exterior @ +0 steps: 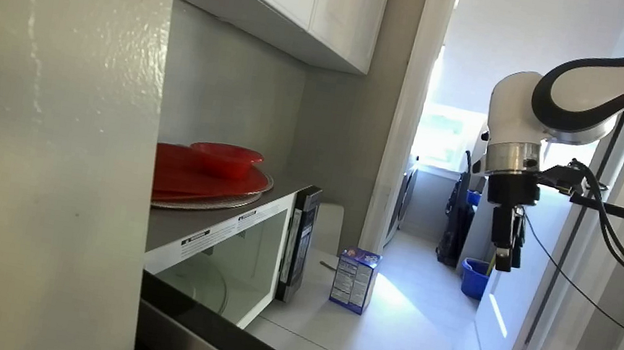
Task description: Put the red bowl in the microwave.
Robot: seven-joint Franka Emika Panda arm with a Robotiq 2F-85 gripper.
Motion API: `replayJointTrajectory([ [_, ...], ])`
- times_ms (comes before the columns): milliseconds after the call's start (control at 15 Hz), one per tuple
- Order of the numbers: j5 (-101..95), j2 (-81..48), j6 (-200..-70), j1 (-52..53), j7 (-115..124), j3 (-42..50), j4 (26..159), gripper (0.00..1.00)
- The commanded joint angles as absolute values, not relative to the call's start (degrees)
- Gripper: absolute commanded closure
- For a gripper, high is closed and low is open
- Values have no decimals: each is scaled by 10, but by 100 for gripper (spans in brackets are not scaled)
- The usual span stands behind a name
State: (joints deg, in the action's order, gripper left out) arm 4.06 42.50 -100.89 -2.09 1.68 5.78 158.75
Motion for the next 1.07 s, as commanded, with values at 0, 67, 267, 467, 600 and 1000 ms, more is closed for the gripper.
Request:
replayJointTrajectory([
  [0,45,424,-1007,-30,12,49,1586,0],
  [67,45,424,-1007,-30,12,49,1586,0],
  [267,45,424,-1007,-30,12,49,1586,0],
  [467,69,429,-997,-12,22,36,1571,0],
  [600,112,449,-975,9,35,21,1539,0],
  [1000,248,446,-931,35,85,-6,1393,0],
])
